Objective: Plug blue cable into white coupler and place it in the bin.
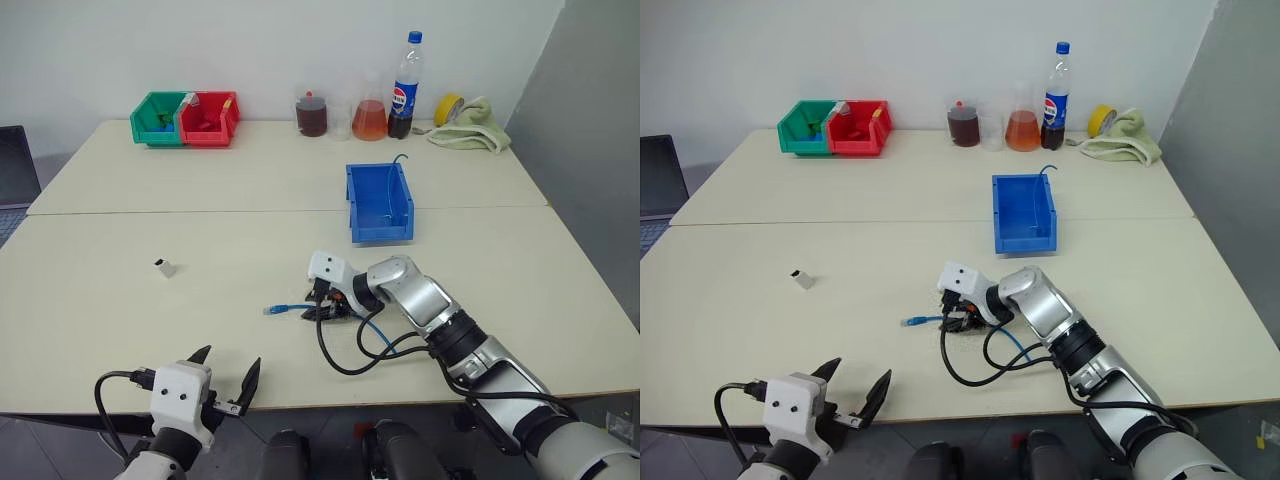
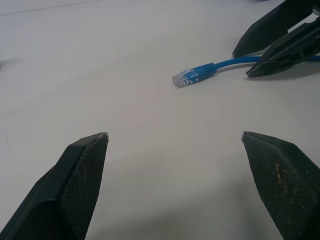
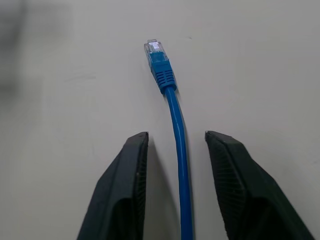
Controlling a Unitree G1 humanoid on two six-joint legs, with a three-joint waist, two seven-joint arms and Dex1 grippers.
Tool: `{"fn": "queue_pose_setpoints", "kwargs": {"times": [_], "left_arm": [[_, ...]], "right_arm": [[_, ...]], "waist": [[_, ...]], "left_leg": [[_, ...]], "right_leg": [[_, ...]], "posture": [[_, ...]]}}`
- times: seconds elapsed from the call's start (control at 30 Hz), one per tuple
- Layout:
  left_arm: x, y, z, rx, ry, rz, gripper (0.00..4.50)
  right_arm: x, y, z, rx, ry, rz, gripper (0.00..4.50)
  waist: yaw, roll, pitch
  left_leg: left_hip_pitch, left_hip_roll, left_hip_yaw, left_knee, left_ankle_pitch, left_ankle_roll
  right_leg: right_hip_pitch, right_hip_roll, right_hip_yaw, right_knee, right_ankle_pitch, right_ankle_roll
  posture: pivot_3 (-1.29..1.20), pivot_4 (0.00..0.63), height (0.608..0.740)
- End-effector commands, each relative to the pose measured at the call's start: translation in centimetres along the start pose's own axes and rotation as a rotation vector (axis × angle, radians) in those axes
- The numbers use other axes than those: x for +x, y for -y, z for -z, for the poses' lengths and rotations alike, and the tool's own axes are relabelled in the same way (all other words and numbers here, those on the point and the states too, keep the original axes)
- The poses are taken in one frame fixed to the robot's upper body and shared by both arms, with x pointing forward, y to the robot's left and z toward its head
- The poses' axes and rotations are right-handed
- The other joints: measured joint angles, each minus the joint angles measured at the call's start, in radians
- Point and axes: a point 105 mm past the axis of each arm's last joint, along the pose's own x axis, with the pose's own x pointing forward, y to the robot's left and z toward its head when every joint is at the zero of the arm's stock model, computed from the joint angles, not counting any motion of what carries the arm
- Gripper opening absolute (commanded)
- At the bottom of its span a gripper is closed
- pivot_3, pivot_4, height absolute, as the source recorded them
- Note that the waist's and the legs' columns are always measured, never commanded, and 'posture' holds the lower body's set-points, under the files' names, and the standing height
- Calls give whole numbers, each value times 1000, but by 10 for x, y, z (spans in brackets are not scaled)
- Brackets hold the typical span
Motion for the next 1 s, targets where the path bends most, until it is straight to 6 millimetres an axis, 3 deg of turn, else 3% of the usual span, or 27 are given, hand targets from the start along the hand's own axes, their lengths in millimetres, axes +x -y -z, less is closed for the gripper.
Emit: {"fn": "queue_pose_setpoints", "kwargs": {"times": [0.03, 0.13, 0.23, 0.4, 0.53, 0.77, 1.0], "left_arm": [[1, 1, -10, 17, 33, 13, 4500], [2, -2, -12, 25, 34, 20, 4500], [4, -9, -17, 66, 33, 52, 4500], [17, -24, -38, 131, 46, 187, 4500], [34, -29, -59, 161, 15, 444, 4500], [77, -29, -68, 316, -88, 808, 4500], [107, -36, -61, 416, -170, 983, 4500]], "right_arm": [[-10, -2, -18, -3, 71, -3, 2990], [-26, -1, -24, 18, 96, 0, 3791], [-56, -3, -29, 66, 136, 8, 4472], [-97, -15, -34, 163, 210, -16, 4472], [-127, -27, -36, 105, 332, -51, 4472], [-146, -54, -14, 61, 351, -97, 4472], [-150, -49, -16, 91, 382, 8, 4472]], "waist": [[0, 0, 0], [1, 0, 0], [4, 0, 0], [5, -1, 1], [5, -1, 1], [5, 0, 3], [0, -1, 3]], "left_leg": [[0, 0, 0, 0, 0, 0], [-1, 0, 0, 0, 0, 0], [-3, 0, -2, 0, 0, 0], [-4, 0, -4, 0, 0, 0], [-4, 1, -6, 0, 0, 0], [-6, 1, -5, -1, 0, 0], [-6, 5, -2, -1, -1, -1]], "right_leg": [[0, 0, 0, 0, 0, 0], [-1, 0, 0, 0, 0, 0], [-1, 0, -1, -1, 0, 0], [-1, 0, -3, -3, 0, 0], [-1, 2, -6, -2, 0, 0], [-1, 3, -6, -5, 3, 4], [-2, 6, -4, -5, 3, 5]], "posture": [[0, 150, 740], [0, 150, 740], [0, 150, 740], [0, 150, 740], [0, 150, 740], [0, 150, 740], [0, 150, 740]]}}
